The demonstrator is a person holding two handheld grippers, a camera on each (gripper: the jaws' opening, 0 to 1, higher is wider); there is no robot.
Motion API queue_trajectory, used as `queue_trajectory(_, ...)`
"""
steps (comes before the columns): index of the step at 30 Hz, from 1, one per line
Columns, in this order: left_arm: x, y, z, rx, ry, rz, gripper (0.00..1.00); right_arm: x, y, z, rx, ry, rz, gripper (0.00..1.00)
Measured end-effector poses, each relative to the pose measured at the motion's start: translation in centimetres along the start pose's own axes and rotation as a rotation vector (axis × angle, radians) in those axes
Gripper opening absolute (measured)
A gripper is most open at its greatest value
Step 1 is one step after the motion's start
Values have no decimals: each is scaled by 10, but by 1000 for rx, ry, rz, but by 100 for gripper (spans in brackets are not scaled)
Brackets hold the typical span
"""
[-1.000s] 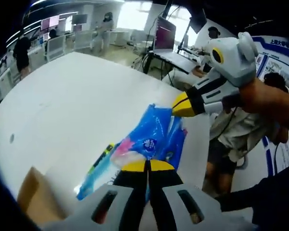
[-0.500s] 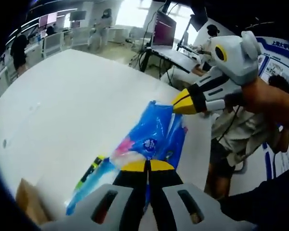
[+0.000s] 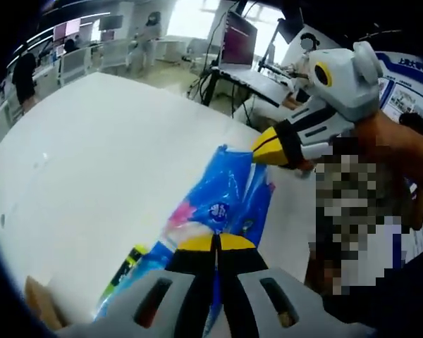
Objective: Operate the shoe box by opening the lid, removing the specified soft item, and placing it in the target area until the item is outside and the box remains undamaged.
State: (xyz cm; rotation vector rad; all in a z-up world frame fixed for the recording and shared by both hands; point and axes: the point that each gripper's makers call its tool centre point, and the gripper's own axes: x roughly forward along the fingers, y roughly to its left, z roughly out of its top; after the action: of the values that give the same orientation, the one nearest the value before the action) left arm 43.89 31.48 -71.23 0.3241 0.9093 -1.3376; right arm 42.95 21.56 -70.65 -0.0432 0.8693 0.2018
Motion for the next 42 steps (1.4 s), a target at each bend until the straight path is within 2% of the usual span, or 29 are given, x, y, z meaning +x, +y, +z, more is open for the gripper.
queue_trajectory(16,25,12,-15,-21,65,-6,0,27,-6,-19,-4,45,19,0)
queue_trajectory(25,32,17,-25,-6,97,4,0,40,-5,-28,8,61,27,0)
queue_trajectory(32,31,20,-23,-39,80,2,0,43,-7,-34,21,75,23,3)
queue_trajectory(39,21,16,-15,-32,47,-1,13,35,-9,-28,41,48,15,12)
queue_trajectory(42,14,12,-14,-20,40,-1,13,32,-7,-26,51,37,7,14)
